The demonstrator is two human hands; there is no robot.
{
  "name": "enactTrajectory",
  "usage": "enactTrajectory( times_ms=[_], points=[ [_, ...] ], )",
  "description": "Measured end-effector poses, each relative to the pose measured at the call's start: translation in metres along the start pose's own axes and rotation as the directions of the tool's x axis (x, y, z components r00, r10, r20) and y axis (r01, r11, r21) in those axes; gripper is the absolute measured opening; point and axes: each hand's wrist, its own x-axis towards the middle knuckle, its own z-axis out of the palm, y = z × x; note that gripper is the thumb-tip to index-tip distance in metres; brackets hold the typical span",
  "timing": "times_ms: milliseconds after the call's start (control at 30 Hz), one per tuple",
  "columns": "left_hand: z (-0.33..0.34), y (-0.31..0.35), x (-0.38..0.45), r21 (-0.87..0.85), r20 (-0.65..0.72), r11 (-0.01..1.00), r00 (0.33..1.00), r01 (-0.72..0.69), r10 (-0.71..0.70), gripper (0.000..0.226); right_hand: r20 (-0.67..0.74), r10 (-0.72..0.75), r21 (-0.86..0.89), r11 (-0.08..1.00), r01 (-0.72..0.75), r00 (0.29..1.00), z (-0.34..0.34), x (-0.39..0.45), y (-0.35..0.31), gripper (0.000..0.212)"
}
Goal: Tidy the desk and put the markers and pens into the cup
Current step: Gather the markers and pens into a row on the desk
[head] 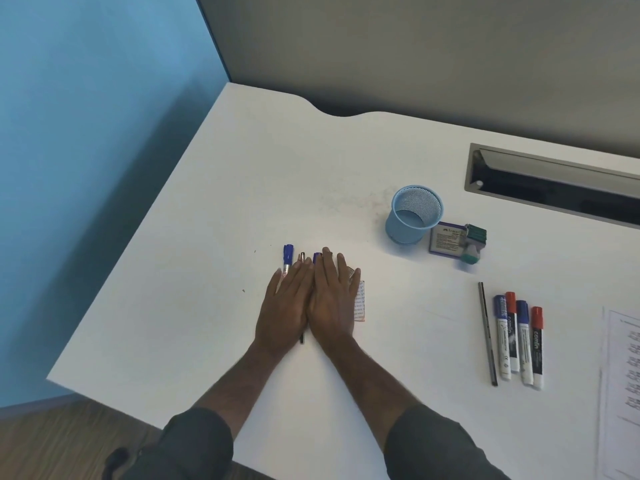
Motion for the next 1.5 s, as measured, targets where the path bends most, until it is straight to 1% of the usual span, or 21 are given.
enactTrajectory(
  times_ms=[133,333,433,567,633,800,933,1033,1100,1200,1267,1500],
  points=[
    [-0.001,-0.002,-0.001,-0.028,-0.011,1.0,1.0,-0.005,0.005,0.05,-0.009,-0.002,-0.021,1.0,0.002,1.0,0.002,0.0,-0.001,0.05],
    [-0.003,-0.003,-0.002,-0.029,-0.005,1.0,1.0,-0.003,0.003,0.051,-0.032,-0.052,-0.066,0.997,0.05,0.998,0.005,-0.003,0.003,0.053],
    [-0.002,-0.002,0.0,-0.065,0.007,0.998,1.0,-0.019,0.019,0.052,-0.034,-0.065,-0.087,0.994,0.062,0.997,0.002,-0.003,0.004,0.052],
    [-0.002,0.005,0.001,-0.121,-0.004,0.992,1.0,0.027,-0.027,0.051,-0.003,-0.047,-0.086,0.995,0.047,0.999,-0.007,-0.003,0.007,0.05],
    [-0.003,0.011,0.003,-0.129,-0.007,0.99,0.999,0.05,-0.052,0.05,0.015,-0.044,-0.077,0.996,0.045,0.999,-0.014,-0.004,0.009,0.051],
    [-0.006,0.022,0.003,-0.097,0.015,0.989,0.994,0.108,-0.107,0.052,0.035,-0.054,-0.049,0.997,0.056,0.998,-0.031,-0.011,0.021,0.054],
    [-0.009,0.036,0.004,-0.063,0.011,0.995,0.997,0.077,-0.076,0.054,0.036,-0.081,-0.07,0.994,0.083,0.996,-0.052,-0.021,0.046,0.056],
    [-0.01,0.051,0.009,-0.057,0.005,0.997,0.999,0.055,-0.054,0.055,0.009,-0.062,-0.063,0.996,0.063,0.998,-0.072,-0.029,0.067,0.056],
    [-0.008,0.066,0.01,-0.057,-0.007,0.998,1.0,0.015,-0.015,0.054,0.001,-0.052,-0.079,0.996,0.052,0.999,-0.084,-0.037,0.08,0.055],
    [-0.003,0.096,0.011,-0.107,-0.001,0.994,1.0,-0.001,0.001,0.054,-0.003,-0.023,-0.097,0.995,0.022,1.0,-0.102,-0.048,0.1,0.055],
    [0.0,0.12,0.013,-0.134,0.006,0.991,1.0,-0.009,0.01,0.055,-0.013,0.011,-0.101,0.995,-0.012,1.0,-0.114,-0.055,0.115,0.056],
    [0.028,0.191,0.012,-0.135,0.071,0.987,0.993,-0.087,0.097,0.057,-0.075,0.136,-0.145,0.979,-0.146,0.988,-0.148,-0.08,0.176,0.061]
  ],
)
